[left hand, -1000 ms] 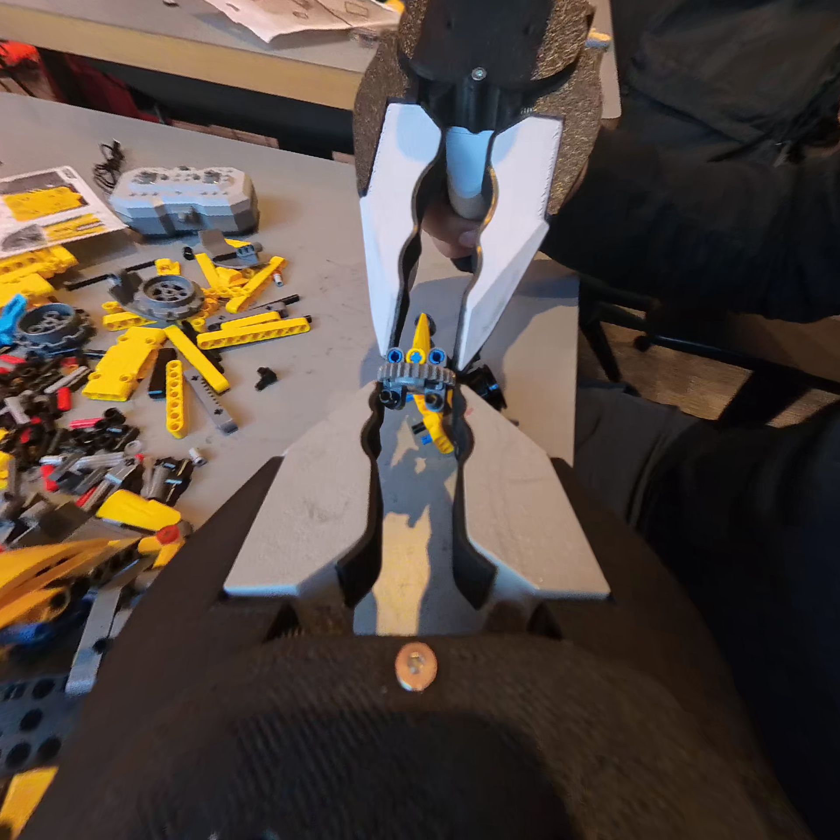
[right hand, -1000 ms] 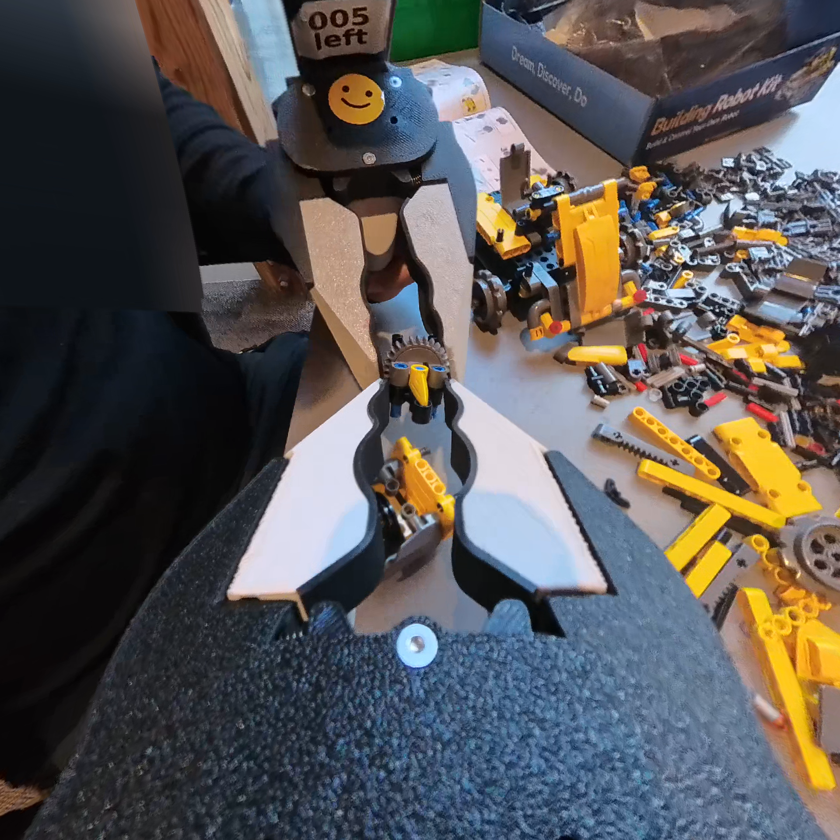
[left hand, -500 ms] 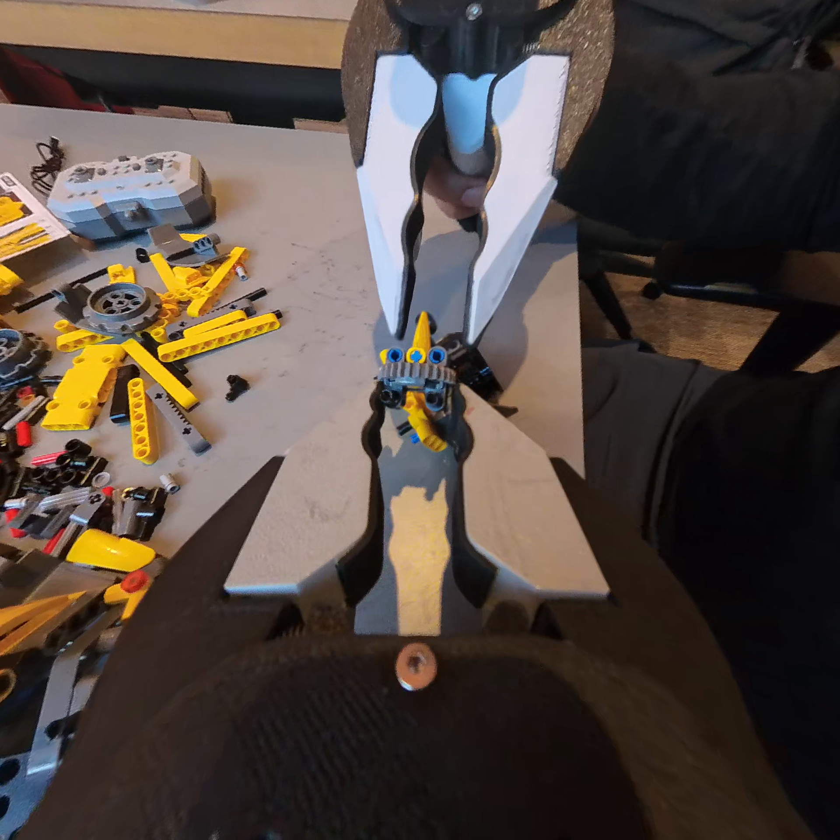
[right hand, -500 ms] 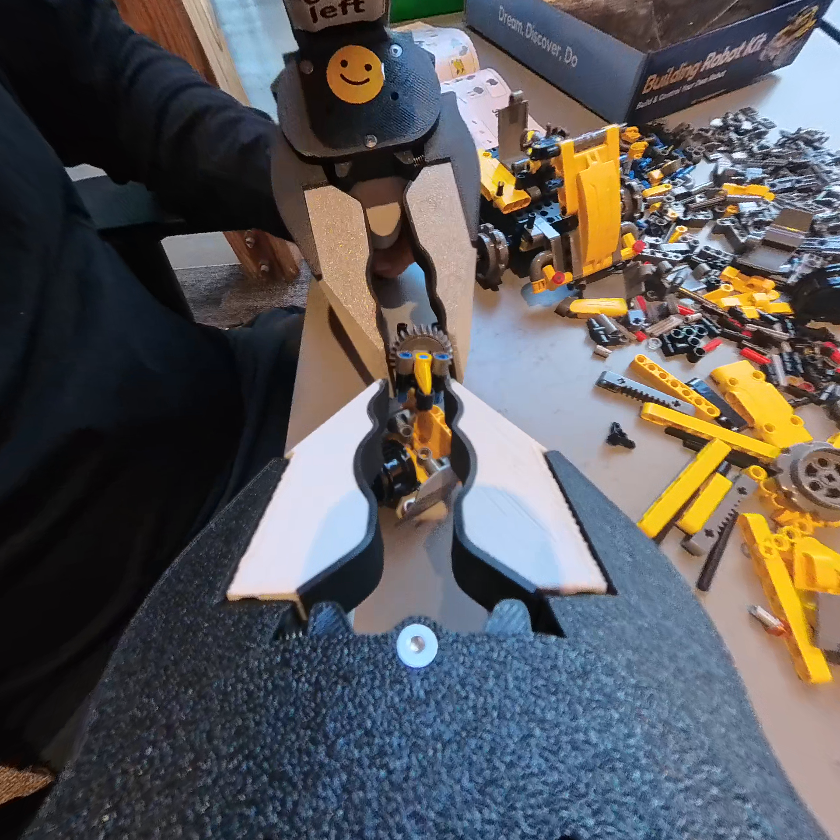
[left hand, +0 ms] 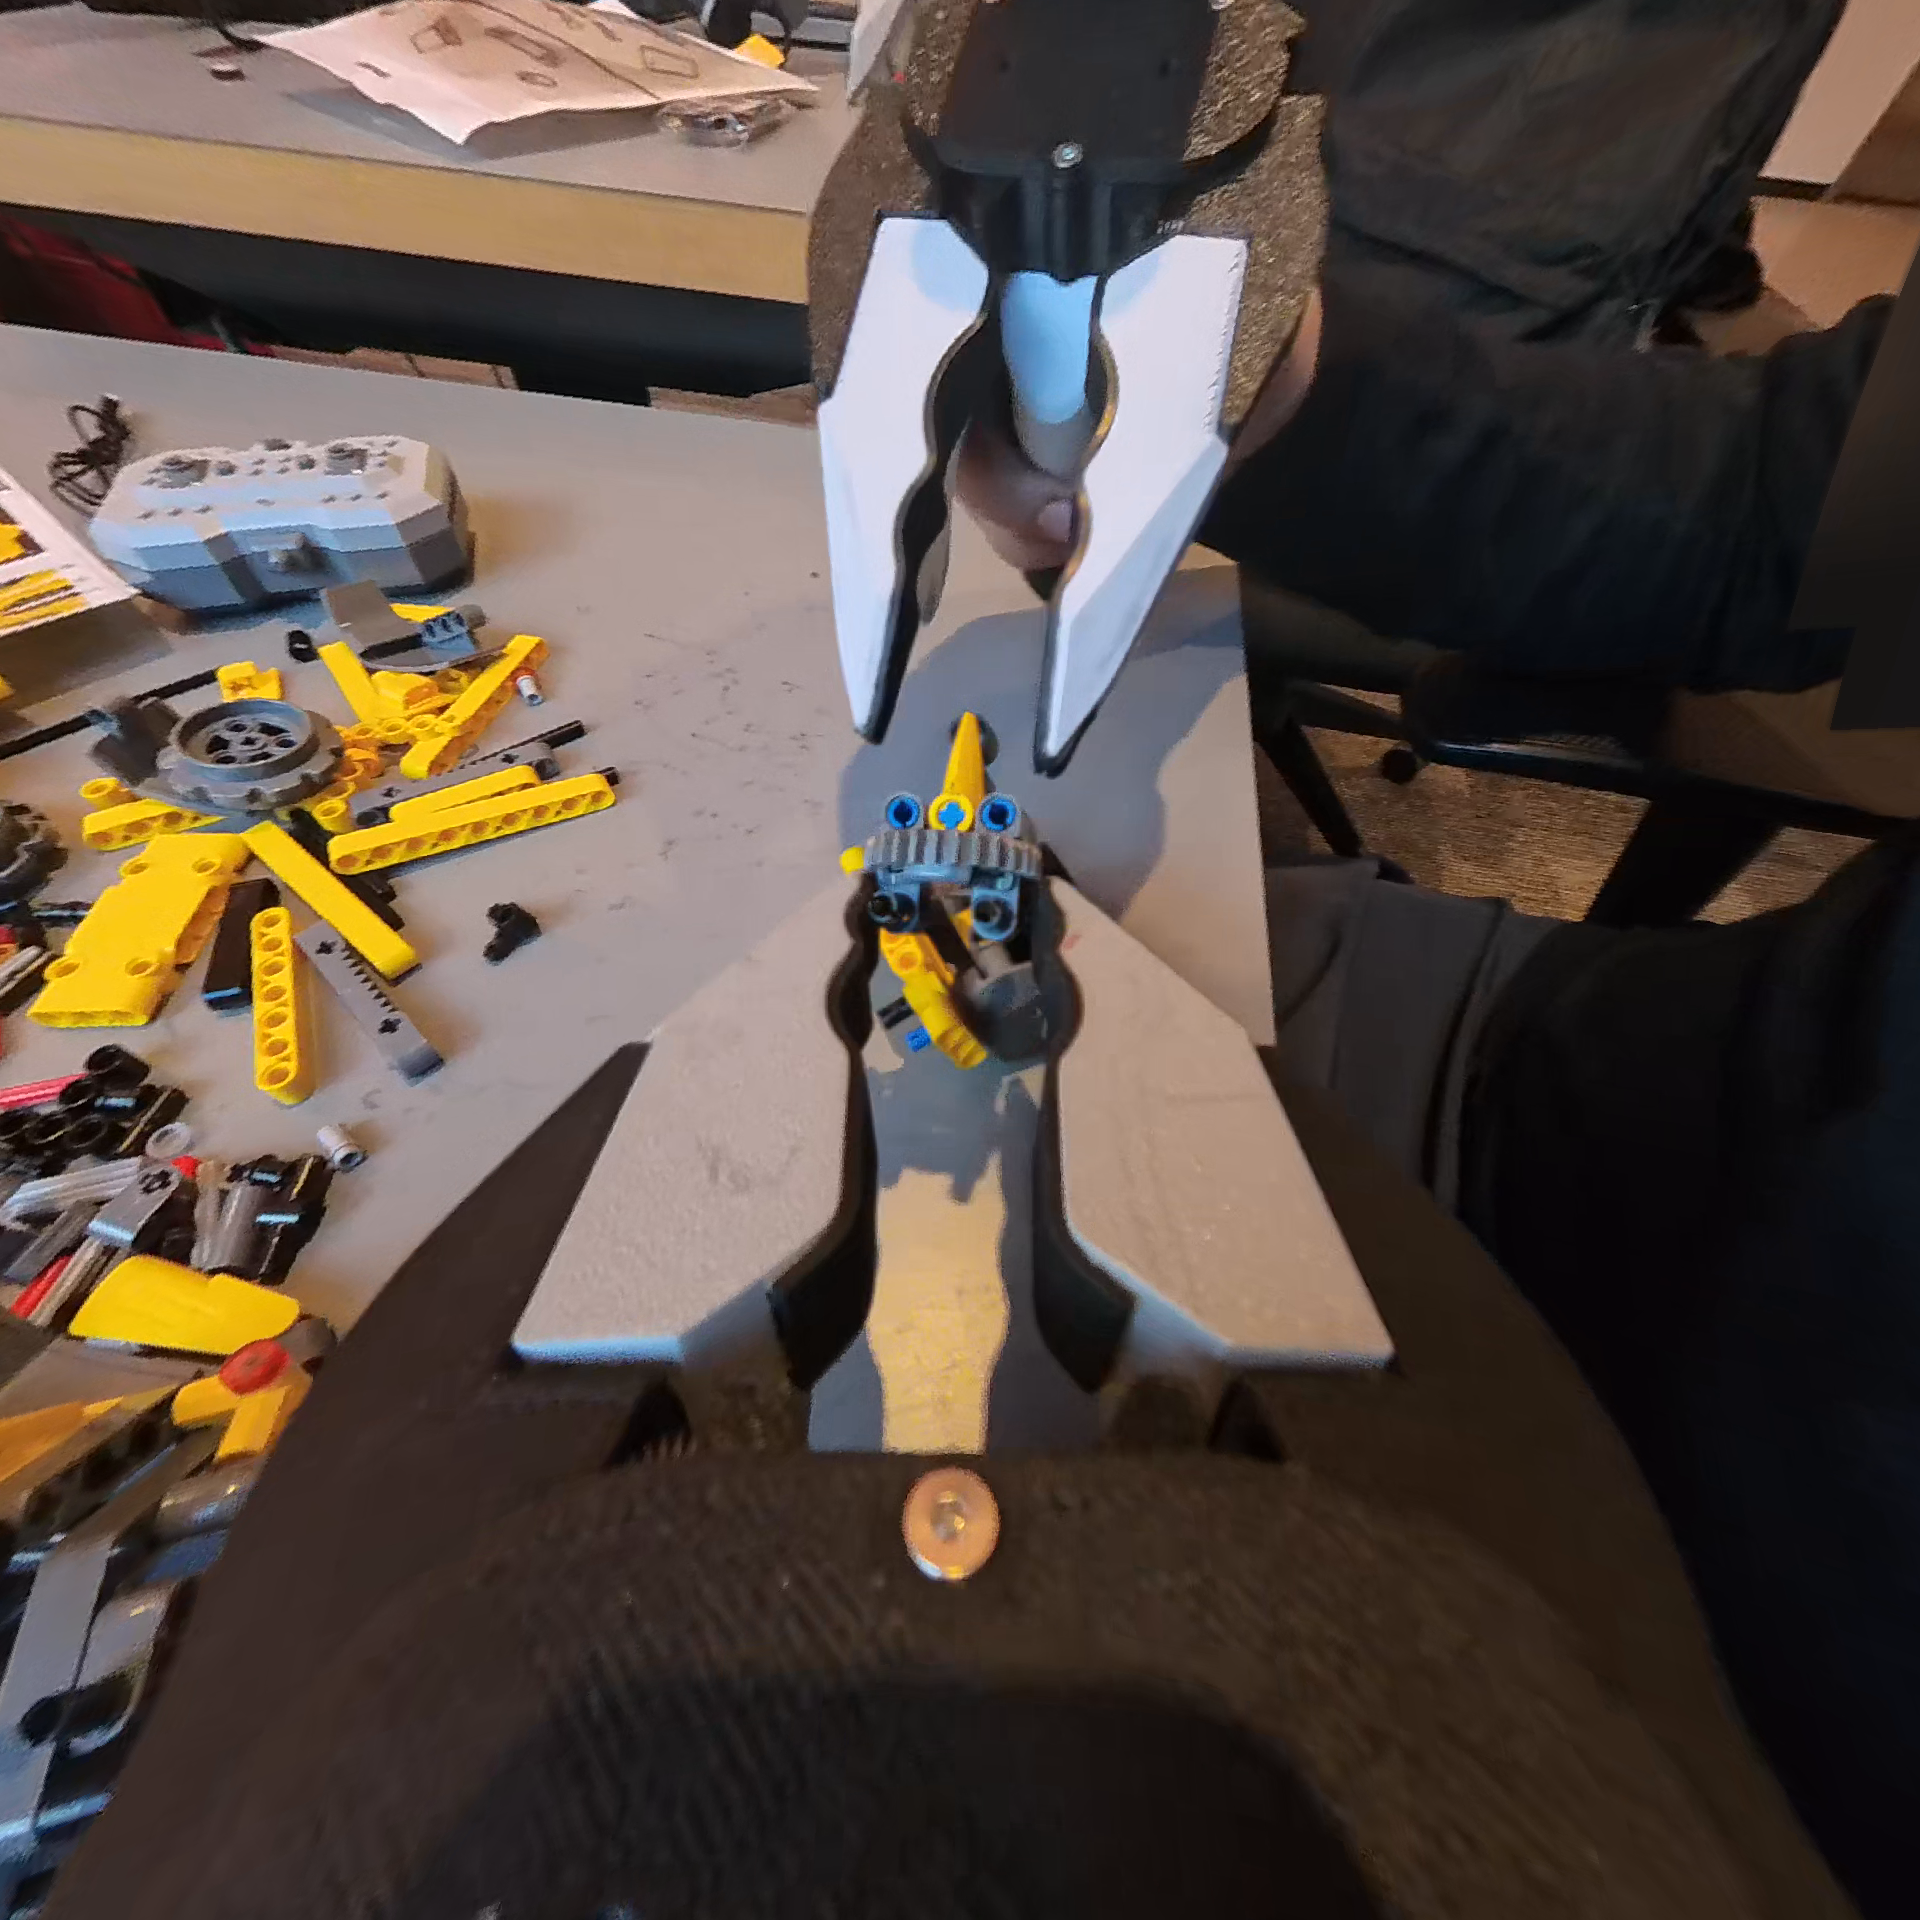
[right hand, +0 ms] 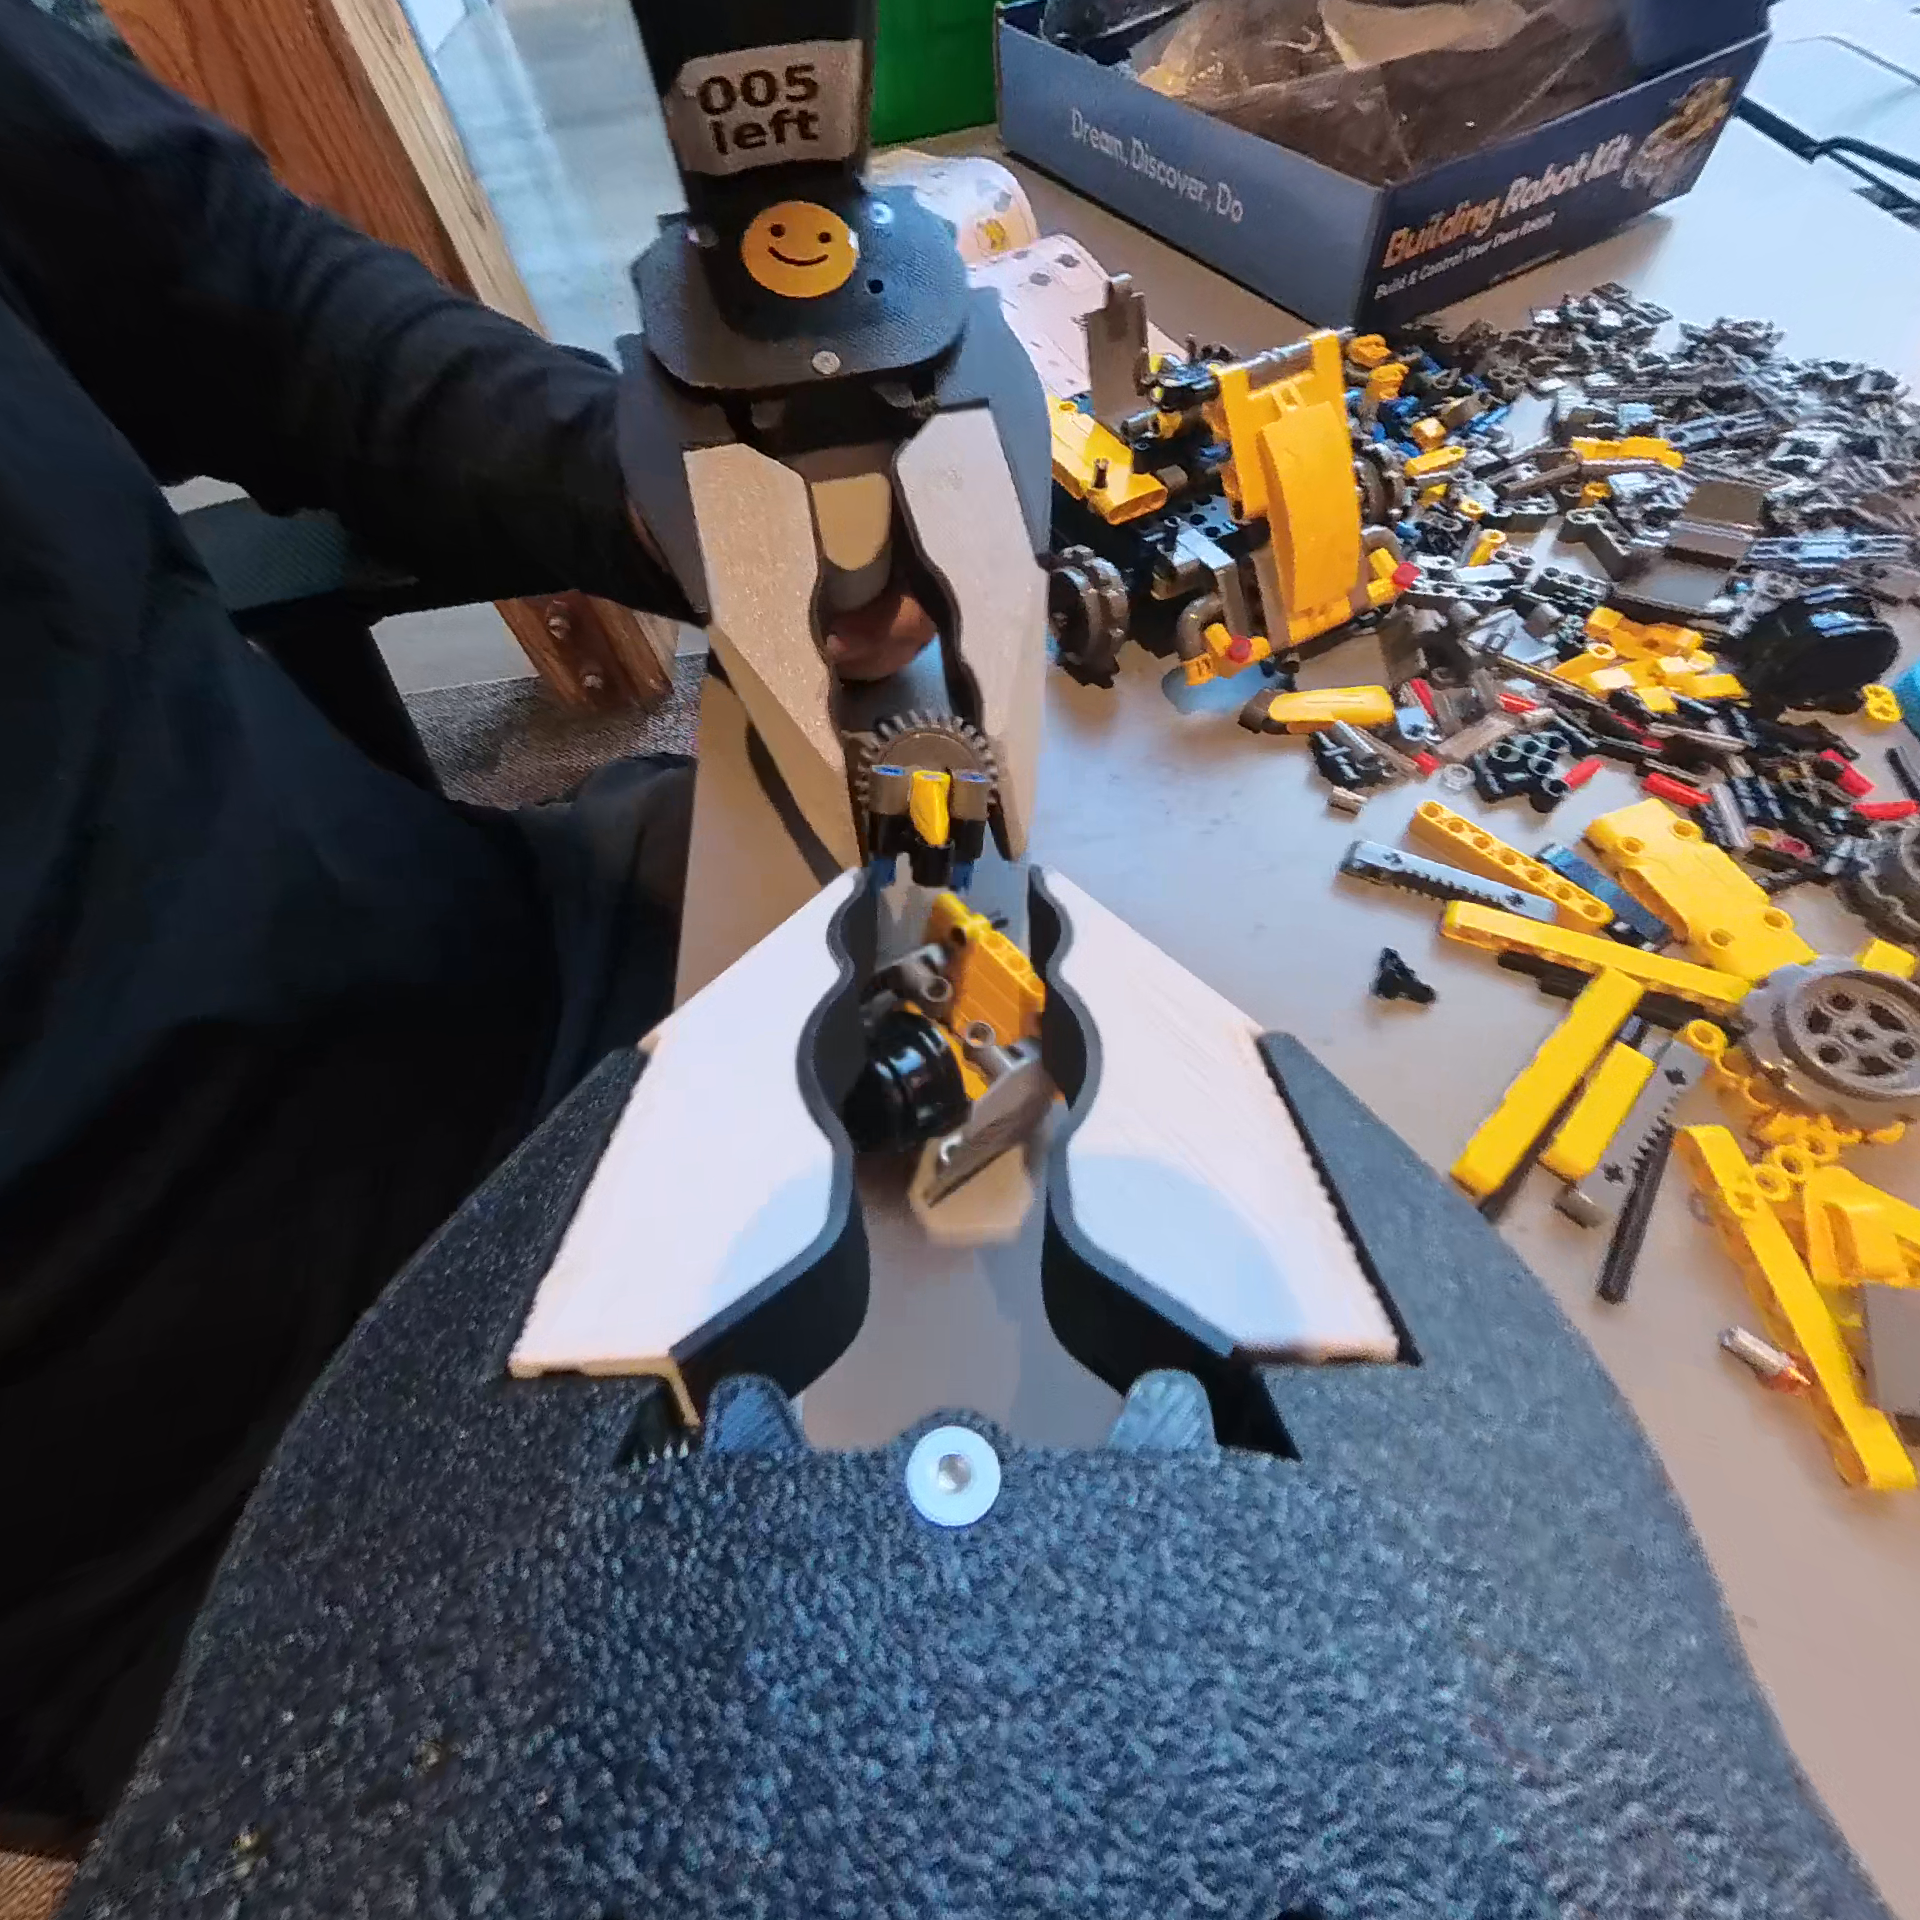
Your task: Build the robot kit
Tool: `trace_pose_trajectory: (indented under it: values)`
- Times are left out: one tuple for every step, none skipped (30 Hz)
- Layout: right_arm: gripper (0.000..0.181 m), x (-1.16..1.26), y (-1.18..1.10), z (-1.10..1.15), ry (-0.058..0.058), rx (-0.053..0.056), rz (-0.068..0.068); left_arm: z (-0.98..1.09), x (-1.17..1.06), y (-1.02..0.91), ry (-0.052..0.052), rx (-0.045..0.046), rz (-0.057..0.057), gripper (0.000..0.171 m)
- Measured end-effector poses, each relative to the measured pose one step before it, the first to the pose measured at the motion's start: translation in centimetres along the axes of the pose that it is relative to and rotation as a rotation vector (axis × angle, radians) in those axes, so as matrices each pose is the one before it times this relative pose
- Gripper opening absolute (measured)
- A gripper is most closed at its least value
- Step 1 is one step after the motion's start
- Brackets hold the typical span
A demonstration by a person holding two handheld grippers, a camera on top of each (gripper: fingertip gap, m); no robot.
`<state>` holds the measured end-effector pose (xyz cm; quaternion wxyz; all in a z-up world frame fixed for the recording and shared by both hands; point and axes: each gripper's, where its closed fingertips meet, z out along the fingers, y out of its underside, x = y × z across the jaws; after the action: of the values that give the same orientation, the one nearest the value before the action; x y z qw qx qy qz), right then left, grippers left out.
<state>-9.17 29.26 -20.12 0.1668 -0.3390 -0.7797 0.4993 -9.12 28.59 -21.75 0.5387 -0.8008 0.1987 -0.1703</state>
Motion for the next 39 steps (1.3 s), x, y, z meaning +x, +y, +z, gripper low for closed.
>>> trace_pose_trajectory:
  values:
    - [0.028, -0.367, -0.064, 0.191, -0.0164, 0.0012, 0.0002, -0.019, 0.148, -0.024, 0.0132, 0.00343, -0.0008, 0.027]
    - [0.026, -0.222, 0.014, 0.169, -0.0061, -0.0024, -0.0052, -0.044, 0.020, -0.017, 0.0063, 0.00231, -0.0050, 0.027]
    - [0.021, -0.001, 0.005, 0.126, 0.0100, -0.0014, -0.0121, -0.030, 0.037, -0.036, 0.0078, 0.00338, -0.0051, 0.026]
    - [0.014, -0.027, -0.050, 0.068, 0.0087, 0.0021, -0.0140, -0.015, 0.112, -0.011, 0.0090, 0.00130, -0.0010, 0.026]
    - [0.009, -0.207, -0.082, 0.029, -0.0044, 0.0033, -0.0098, 0.012, 0.091, 0.037, 0.0050, -0.00241, 0.0030, 0.026]
    - [0.009, -0.144, -0.120, -0.012, -0.0032, 0.0041, -0.0045, 0.039, 0.090, 0.041, 0.0044, -0.00254, 0.0044, 0.026]
    - [0.008, 0.023, -0.099, -0.039, 0.0009, 0.0037, 0.0028, 0.041, 0.000, 0.044, -0.0024, -0.00396, 0.0024, 0.026]
    - [0.009, 0.033, -0.066, -0.012, -0.0047, 0.0026, 0.0129, 0.046, -0.017, 0.059, -0.0039, -0.00448, 0.0029, 0.026]
    - [0.014, -0.066, -0.081, 0.002, -0.0133, 0.0045, 0.0199, 0.024, -0.061, 0.035, -0.0081, -0.00252, 0.0040, 0.026]
    - [0.017, -0.134, -0.077, 0.058, -0.0175, 0.0051, 0.0201, -0.002, -0.031, 0.001, -0.0078, -0.00030, 0.0056, 0.026]
    - [0.017, -0.078, -0.016, 0.087, -0.0107, 0.0019, 0.0132, -0.014, 0.044, -0.021, -0.0040, 0.00219, 0.0086, 0.024]
    - [0.014, 0.025, 0.111, 0.116, 0.0005, -0.0055, 0.0023, -0.015, 0.084, -0.015, -0.0019, 0.00173, 0.0102, 0.024]
    - [0.011, 0.028, 0.172, 0.109, 0.0048, -0.0093, -0.0085, -0.019, -0.011, 0.009, -0.0075, -0.00063, 0.0079, 0.024]
    - [0.011, -0.012, 0.046, 0.038, 0.0056, -0.0019, -0.0125, -0.002, -0.046, 0.058, -0.0077, -0.00302, 0.0050, 0.024]
    - [0.010, -0.044, -0.050, -0.030, 0.0031, 0.0024, -0.0087, -0.017, 0.063, -0.059, 0.0007, 0.00413, 0.0044, 0.023]
    - [0.009, -0.024, -0.009, -0.036, 0.0026, -0.0009, -0.0031, -0.004, 0.051, -0.023, 0.0031, 0.00219, 0.0024, 0.024]
    - [0.007, 0.068, 0.002, -0.034, 0.0082, -0.0022, -0.0028, 0.010, -0.054, 0.031, -0.0026, -0.00216, -0.0028, 0.024]
    - [0.007, 0.128, -0.020, -0.040, 0.0138, 0.0004, -0.0066, 0.024, -0.147, 0.028, -0.0047, -0.00256, -0.0087, 0.024]
    - [0.007, 0.137, 0.009, -0.031, 0.0158, -0.0017, -0.0086, 0.007, -0.153, 0.009, -0.0019, -0.00064, -0.0128, 0.024]
    - [0.007, 0.218, 0.049, -0.039, 0.0191, -0.0057, -0.0073, -0.028, -0.182, -0.021, -0.0020, 0.00192, -0.0160, 0.024]
    - [0.007, 0.263, 0.075, -0.034, 0.0203, -0.0077, -0.0022, -0.070, -0.283, -0.077, -0.0080, 0.00689, -0.0187, 0.024]
    - [0.007, 0.224, 0.083, -0.027, 0.0131, -0.0070, 0.0081, -0.096, -0.233, -0.108, -0.0051, 0.00915, -0.0167, 0.025]
    - [0.007, 0.195, 0.063, -0.014, 0.0066, -0.0042, 0.0224, -0.062, -0.202, -0.074, -0.0034, 0.00662, -0.0150, 0.026]
    - [0.006, 0.249, 0.069, 0.009, 0.0051, -0.0021, 0.0355, -0.035, -0.264, -0.037, -0.0088, 0.00321, -0.0160, 0.026]
    - [0.006, 0.298, 0.126, 0.060, 0.0037, -0.0020, 0.0452, -0.009, -0.323, -0.005, -0.0129, 0.00017, -0.0162, 0.026]
    - [0.007, 0.413, 0.176, 0.043, 0.0072, -0.0017, 0.0490, 0.000, -0.248, -0.007, -0.0106, 0.00054, -0.0127, 0.029]
    - [0.006, 0.553, 0.172, -0.014, 0.0151, 0.0015, 0.0451, -0.034, -0.213, -0.054, -0.0094, 0.00414, -0.0094, 0.035]
    - [0.006, 0.462, 0.162, -0.060, 0.0082, 0.0037, 0.0384, -0.061, -0.232, -0.072, -0.0123, 0.00596, -0.0083, 0.038]
    - [0.007, 0.202, 0.168, -0.085, -0.0066, 0.0017, 0.0348, -0.065, -0.109, -0.084, -0.0053, 0.00671, -0.0050, 0.038]
    - [0.007, 0.059, 0.116, -0.085, -0.0131, 0.0019, 0.0333, -0.053, -0.153, -0.063, -0.0075, 0.00500, -0.0063, 0.038]
    - [0.007, -0.121, 0.061, -0.077, -0.0197, 0.0037, 0.0306, -0.029, -0.124, -0.031, -0.0051, 0.00233, -0.0069, 0.039]
    - [0.007, -0.353, 0.019, -0.026, -0.0293, 0.0047, 0.0220, 0.016, -0.070, 0.016, -0.0006, -0.00129, -0.0054, 0.039]
    - [0.006, -0.473, -0.051, -0.012, -0.0297, 0.0088, 0.0035, 0.025, 0.039, 0.016, 0.0046, -0.00180, -0.0019, 0.039]
    - [0.006, -0.328, -0.069, -0.003, -0.0139, 0.0107, -0.0139, 0.039, 0.207, 0.047, 0.0134, -0.00370, 0.0038, 0.039]
    - [0.006, 0.004, 0.052, -0.010, 0.0074, 0.0008, -0.0170, 0.009, 0.254, 0.035, 0.0147, -0.00294, 0.0068, 0.038]
    - [0.006, 0.148, 0.191, 0.005, 0.0123, -0.0094, -0.0142, -0.053, 0.162, -0.059, 0.0064, 0.00486, 0.0084, 0.037]
    - [0.007, 0.030, 0.177, 0.023, 0.0017, -0.0076, -0.0106, -0.122, 0.175, -0.128, 0.0027, 0.01043, 0.0151, 0.036]
    - [0.007, -0.062, 0.089, 0.006, -0.0062, -0.0004, -0.0014, -0.137, 0.210, -0.002, 0.0031, 0.00185, 0.0285, 0.036]
    - [0.007, -0.032, 0.010, 0.008, -0.0070, 0.0044, 0.0081, -0.109, -0.020, 0.201, -0.0152, -0.01262, 0.0358, 0.037]
